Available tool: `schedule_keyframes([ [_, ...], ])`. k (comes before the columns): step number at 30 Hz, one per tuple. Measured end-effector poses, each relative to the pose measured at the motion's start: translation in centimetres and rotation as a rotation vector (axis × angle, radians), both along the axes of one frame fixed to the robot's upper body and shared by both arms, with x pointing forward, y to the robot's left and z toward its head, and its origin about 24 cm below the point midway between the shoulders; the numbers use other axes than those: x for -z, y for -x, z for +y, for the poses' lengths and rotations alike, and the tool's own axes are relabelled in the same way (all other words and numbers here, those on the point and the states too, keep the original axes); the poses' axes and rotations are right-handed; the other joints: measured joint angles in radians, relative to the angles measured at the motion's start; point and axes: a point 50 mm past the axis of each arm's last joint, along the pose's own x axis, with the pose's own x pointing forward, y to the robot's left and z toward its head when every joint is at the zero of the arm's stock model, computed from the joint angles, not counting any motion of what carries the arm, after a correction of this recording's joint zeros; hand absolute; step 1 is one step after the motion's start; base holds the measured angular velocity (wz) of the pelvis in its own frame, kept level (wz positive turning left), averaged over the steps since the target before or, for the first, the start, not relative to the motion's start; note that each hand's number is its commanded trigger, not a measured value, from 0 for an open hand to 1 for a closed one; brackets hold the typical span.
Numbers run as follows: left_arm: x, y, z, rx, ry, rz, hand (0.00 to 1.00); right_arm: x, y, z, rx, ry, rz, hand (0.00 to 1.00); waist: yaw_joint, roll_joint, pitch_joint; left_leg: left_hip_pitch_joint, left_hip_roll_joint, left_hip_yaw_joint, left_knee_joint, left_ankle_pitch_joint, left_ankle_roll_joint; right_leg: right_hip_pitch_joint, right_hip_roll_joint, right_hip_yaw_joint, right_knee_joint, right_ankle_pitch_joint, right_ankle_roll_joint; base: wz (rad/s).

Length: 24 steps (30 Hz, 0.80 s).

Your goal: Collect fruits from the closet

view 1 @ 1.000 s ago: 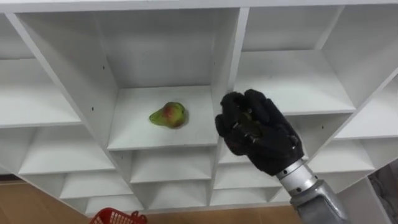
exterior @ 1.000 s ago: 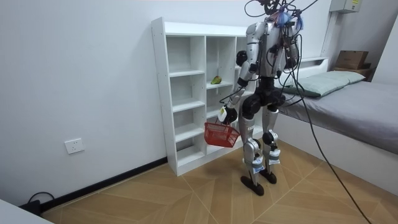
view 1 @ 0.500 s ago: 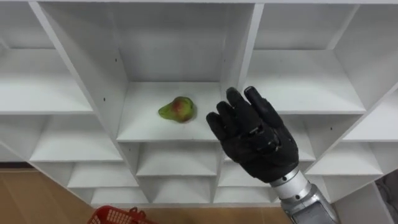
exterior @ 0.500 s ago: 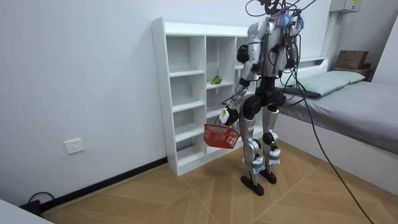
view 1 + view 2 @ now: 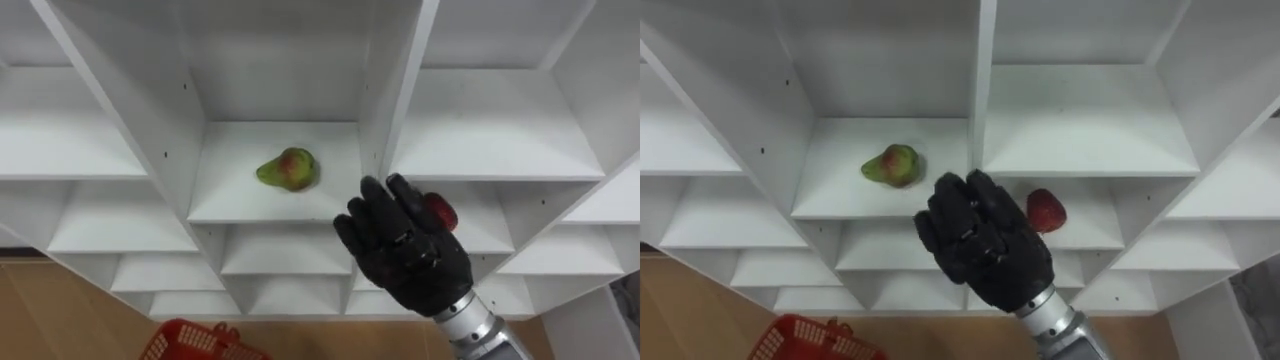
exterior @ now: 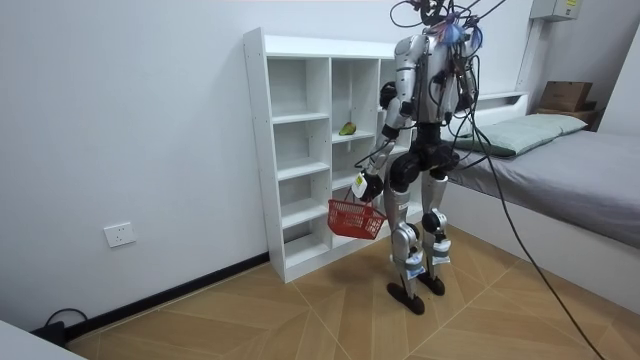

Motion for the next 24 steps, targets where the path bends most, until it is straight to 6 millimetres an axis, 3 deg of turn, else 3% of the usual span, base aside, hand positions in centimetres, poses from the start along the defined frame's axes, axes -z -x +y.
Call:
schedule_keyframes([
  [8, -0.5, -1.9, -0.5, 0.004, 0.015, -0.075, 1.0, 2.5, 0.5, -0.2, -0.014, 0.23, 0.083, 1.0, -0.011, -0.018, 0.0041, -0.027, 0.0, -0.001, 0.007, 0.003, 0.0, -0.03, -0.002, -0.003, 0.006, 0.0, 0.0, 0.0],
  [9, -0.6, -2.3, -0.5, -0.014, 0.028, -0.089, 1.0, 2.5, 0.1, 0.1, -0.023, 0.263, 0.082, 1.0, -0.016, -0.023, 0.0094, -0.033, 0.0, -0.001, 0.013, 0.004, -0.001, -0.038, -0.002, -0.004, 0.015, 0.0, 0.0, 0.0],
  [11, -0.8, -3.0, -0.7, -0.025, 0.045, -0.112, 1.0, 2.4, -0.5, 0.4, -0.032, 0.302, 0.077, 1.0, -0.019, -0.029, 0.0121, -0.045, 0.0, -0.002, 0.023, 0.004, -0.001, -0.042, -0.003, -0.004, 0.016, 0.0, 0.0, 0.02],
  [24, -1.8, -5.9, -2.1, -0.073, 0.139, -0.219, 1.0, 2.1, -4.7, 1.6, -0.005, 0.471, 0.081, 1.0, -0.02, -0.02, 0.0166, -0.122, -0.002, -0.028, 0.058, 0.007, 0.001, -0.098, -0.009, -0.035, 0.018, 0.01, -0.003, 0.06],
])
